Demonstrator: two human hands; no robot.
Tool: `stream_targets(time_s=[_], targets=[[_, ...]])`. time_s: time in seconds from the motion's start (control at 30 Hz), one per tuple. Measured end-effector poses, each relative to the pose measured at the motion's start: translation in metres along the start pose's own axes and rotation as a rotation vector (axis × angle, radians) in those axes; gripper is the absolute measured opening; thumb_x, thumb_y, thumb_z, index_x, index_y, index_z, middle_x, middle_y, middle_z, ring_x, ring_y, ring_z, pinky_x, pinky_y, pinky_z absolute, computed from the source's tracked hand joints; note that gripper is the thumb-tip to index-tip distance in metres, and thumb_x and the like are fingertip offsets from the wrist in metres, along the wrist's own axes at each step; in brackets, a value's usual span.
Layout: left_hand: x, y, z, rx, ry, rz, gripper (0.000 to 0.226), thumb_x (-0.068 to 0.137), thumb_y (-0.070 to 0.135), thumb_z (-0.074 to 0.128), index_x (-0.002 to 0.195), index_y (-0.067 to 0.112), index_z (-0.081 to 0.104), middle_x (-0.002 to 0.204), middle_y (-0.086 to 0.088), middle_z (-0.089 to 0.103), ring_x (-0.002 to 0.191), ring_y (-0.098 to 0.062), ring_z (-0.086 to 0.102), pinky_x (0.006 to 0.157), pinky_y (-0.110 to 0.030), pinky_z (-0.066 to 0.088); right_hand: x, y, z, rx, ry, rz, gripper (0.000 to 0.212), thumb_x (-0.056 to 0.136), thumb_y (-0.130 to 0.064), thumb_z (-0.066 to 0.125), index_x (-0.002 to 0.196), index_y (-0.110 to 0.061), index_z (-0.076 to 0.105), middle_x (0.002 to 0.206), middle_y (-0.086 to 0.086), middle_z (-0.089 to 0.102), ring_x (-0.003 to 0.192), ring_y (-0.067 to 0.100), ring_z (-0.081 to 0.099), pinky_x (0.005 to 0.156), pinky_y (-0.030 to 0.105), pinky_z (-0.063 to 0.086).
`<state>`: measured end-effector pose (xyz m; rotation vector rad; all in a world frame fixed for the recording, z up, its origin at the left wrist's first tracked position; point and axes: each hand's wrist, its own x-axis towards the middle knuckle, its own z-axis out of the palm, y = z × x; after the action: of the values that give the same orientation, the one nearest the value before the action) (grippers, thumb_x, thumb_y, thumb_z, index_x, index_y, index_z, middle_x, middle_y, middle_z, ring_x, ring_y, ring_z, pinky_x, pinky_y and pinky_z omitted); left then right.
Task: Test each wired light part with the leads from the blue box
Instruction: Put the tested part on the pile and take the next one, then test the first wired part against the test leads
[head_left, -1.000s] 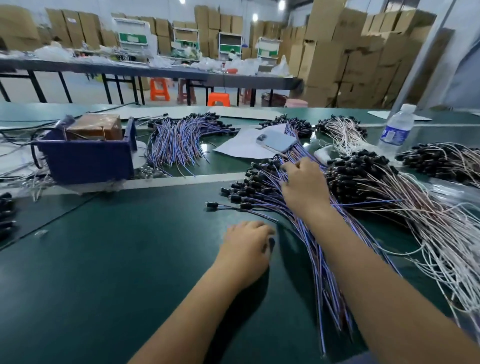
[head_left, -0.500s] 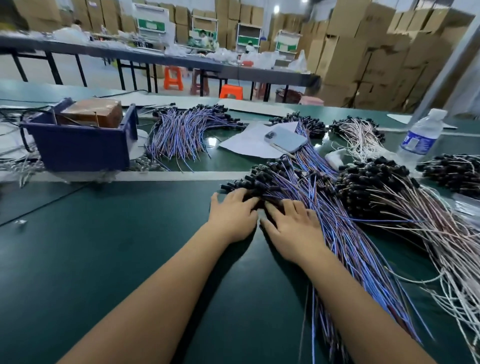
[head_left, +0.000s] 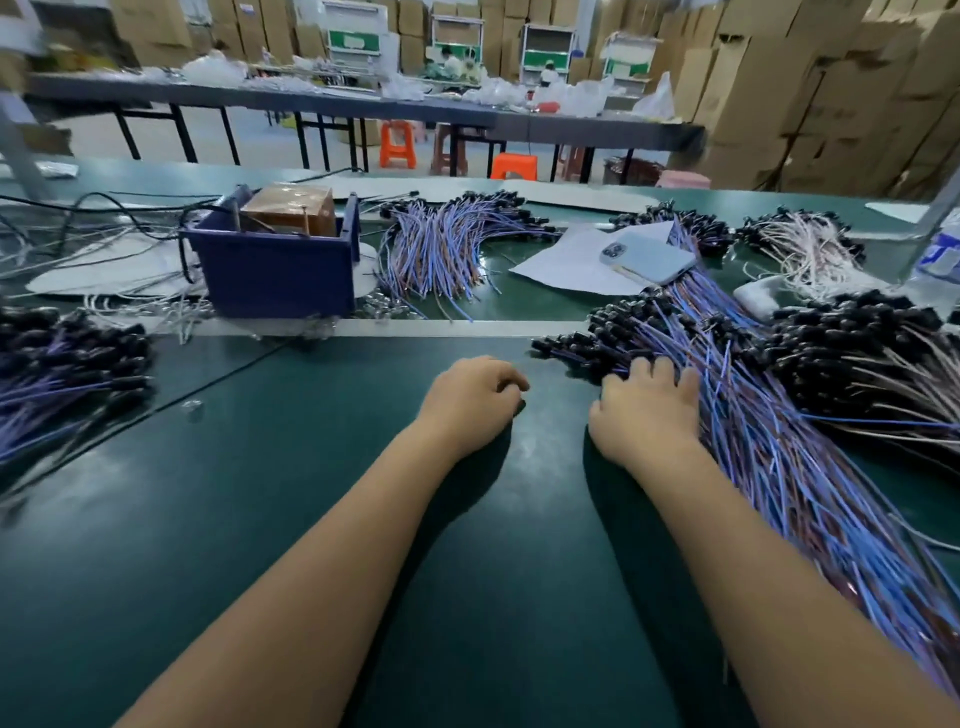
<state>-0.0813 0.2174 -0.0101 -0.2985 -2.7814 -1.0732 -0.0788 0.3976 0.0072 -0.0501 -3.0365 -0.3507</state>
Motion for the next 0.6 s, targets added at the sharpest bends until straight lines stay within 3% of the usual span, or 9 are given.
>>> stream_targets(time_s=[0.07, 0.13, 0.2, 0.27, 0.4, 0.53, 0.6], targets=[[-0.017, -0.014, -0.018, -0.163, 0.112, -0.104, 0.028, 0.091, 0.011, 0.047, 0.100, 0.023, 0.071, 0.093, 0.012, 0.064, 0.079, 0.007, 0.060, 0.069, -0.006, 0.043, -0.007, -0.044, -0.012, 0.067, 0.092, -0.079, 0.040, 0.094, -0.035, 0.037, 0.126, -0.017, 0.053, 0.133, 0.013, 0.044, 0.124, 0.032, 0.036, 0.104, 0.047, 0.023], [-0.033, -0.028, -0.037, -0.289, 0.242, -0.191, 0.032, 0.089, 0.004, 0.045, 0.099, 0.022, 0.070, 0.095, 0.009, 0.067, 0.073, 0.003, 0.060, 0.061, -0.002, 0.040, -0.012, -0.097, -0.021, 0.318, 0.117, -0.201, 0.040, 0.095, -0.036, 0.041, 0.129, -0.018, 0.053, 0.131, 0.013, 0.047, 0.124, 0.032, 0.039, 0.103, 0.043, 0.029], [-0.048, -0.046, -0.060, -0.299, 0.383, -0.243, 0.036, 0.084, 0.002, 0.046, 0.092, 0.027, 0.070, 0.096, 0.008, 0.069, 0.086, -0.010, 0.061, 0.074, -0.012, 0.046, -0.019, -0.152, -0.034, 0.676, 0.015, -0.281, 0.042, 0.096, -0.032, 0.045, 0.135, -0.019, 0.050, 0.133, 0.014, 0.046, 0.126, 0.033, 0.040, 0.104, 0.041, 0.033], [-0.060, -0.071, -0.088, -0.108, 0.544, -0.308, 0.035, 0.080, 0.005, 0.051, 0.092, 0.030, 0.073, 0.102, 0.005, 0.071, 0.104, -0.018, 0.060, 0.092, -0.031, 0.046, -0.028, -0.198, -0.041, 0.847, -0.024, -0.326, 0.042, 0.096, -0.031, 0.046, 0.136, -0.020, 0.049, 0.134, 0.013, 0.046, 0.127, 0.032, 0.042, 0.105, 0.041, 0.034], [-0.083, -0.120, -0.136, 0.356, 0.649, -0.450, 0.027, 0.084, 0.014, 0.057, 0.098, 0.030, 0.074, 0.132, 0.002, 0.059, 0.137, -0.029, 0.030, 0.112, -0.043, 0.021, -0.036, -0.234, -0.028, 0.594, 0.133, -0.404, 0.037, 0.095, -0.038, 0.042, 0.128, -0.025, 0.052, 0.130, 0.005, 0.043, 0.125, 0.026, 0.035, 0.105, 0.048, 0.025], [-0.098, -0.149, -0.158, 0.536, 0.622, -0.700, 0.038, 0.087, 0.014, 0.053, 0.121, 0.029, 0.063, 0.156, -0.003, 0.029, 0.146, -0.030, 0.006, 0.117, -0.052, -0.001, -0.026, -0.226, -0.022, 0.775, 0.104, -0.379, 0.033, 0.093, -0.039, 0.048, 0.123, -0.030, 0.057, 0.128, 0.001, 0.047, 0.124, 0.021, 0.035, 0.104, 0.039, 0.020], [-0.098, -0.152, -0.158, 0.560, 0.553, -0.788, 0.040, 0.088, 0.018, 0.054, 0.128, 0.024, 0.057, 0.154, -0.006, 0.031, 0.145, -0.032, 0.009, 0.117, -0.052, 0.003, -0.026, -0.226, -0.023, 0.802, 0.113, -0.367, 0.031, 0.093, -0.038, 0.048, 0.121, -0.030, 0.059, 0.126, 0.000, 0.048, 0.123, 0.021, 0.036, 0.103, 0.038, 0.020]])
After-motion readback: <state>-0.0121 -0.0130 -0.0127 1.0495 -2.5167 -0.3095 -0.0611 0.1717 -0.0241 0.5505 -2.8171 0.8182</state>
